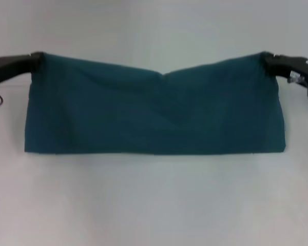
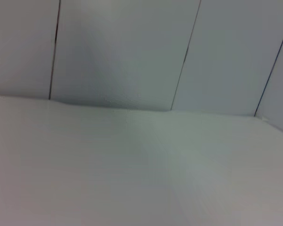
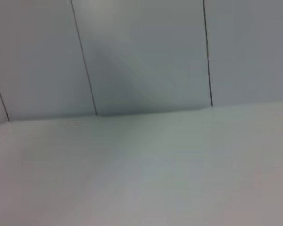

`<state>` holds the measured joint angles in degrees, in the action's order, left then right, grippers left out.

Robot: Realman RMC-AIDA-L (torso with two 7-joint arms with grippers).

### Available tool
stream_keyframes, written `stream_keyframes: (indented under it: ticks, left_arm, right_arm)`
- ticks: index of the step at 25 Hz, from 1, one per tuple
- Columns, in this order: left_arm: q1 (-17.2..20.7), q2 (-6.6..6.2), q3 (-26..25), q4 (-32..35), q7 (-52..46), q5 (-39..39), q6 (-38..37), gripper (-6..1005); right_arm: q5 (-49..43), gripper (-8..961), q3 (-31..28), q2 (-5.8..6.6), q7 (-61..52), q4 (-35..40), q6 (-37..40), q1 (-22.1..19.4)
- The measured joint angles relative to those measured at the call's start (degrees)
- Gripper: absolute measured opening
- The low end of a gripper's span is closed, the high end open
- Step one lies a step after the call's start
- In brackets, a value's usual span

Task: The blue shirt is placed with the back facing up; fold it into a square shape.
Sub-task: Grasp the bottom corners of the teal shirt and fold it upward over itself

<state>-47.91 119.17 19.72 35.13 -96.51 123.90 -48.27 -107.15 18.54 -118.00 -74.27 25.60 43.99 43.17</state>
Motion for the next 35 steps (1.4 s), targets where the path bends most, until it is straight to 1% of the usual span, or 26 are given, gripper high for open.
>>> stream_keyframes:
  ticks: [2, 4, 6, 9, 12, 15, 20, 26, 35]
  left_arm:
    - [0.03, 0.25, 0.34, 2.15, -1.12, -0.05, -0.83, 4]
    - [0.0, 0.22, 1.33, 3.37, -2.38, -0.21, -1.08, 4]
    - [-0.07, -0.04, 2.63, 3.65, -2.93, -0.91, -0.76, 4]
    - [-0.08, -0.14, 4.1, 2.14, -2.15, -2.54, 1.47, 4]
    - [-0.09, 0.15, 4.39, 0.08, -0.07, -3.82, 4.15, 4]
    - [-0.1, 0.19, 4.44, -1.14, 1.19, -4.81, 4.96, 4]
    - [-0.2, 0.19, 4.45, -1.76, 2.42, -5.94, 5.39, 4]
    - [-0.61, 0.19, 4.45, -2.1, 2.67, -5.96, 5.6, 4]
    - [-1.14, -0.01, 4.45, -2.67, 2.8, -5.96, 5.89, 4]
  right_arm:
    - [1.06, 174, 0.01, 0.33, -0.71, 0.83, 0.87, -0.02]
    - [1.81, 175, 0.05, 0.71, -1.28, 1.29, 1.0, 0.18]
    - [2.37, 177, 0.1, 1.12, -1.63, 1.28, 0.86, 0.61]
    - [2.87, 179, 0.2, 1.33, -1.49, 0.46, 0.03, 0.99]
    - [2.89, 181, 0.58, 0.74, -0.38, 0.2, -1.95, 1.18]
    - [2.92, 184, 0.71, 0.31, 0.04, 0.18, -2.77, 1.22]
    - [3.72, 187, 0.7, 0.22, 1.04, -0.28, -3.11, 1.22]
    - [5.25, 192, 0.85, 0.61, 2.88, -1.94, -3.55, 1.22]
    - [5.29, 199, 1.32, 0.68, 2.97, -2.41, -3.89, 1.22]
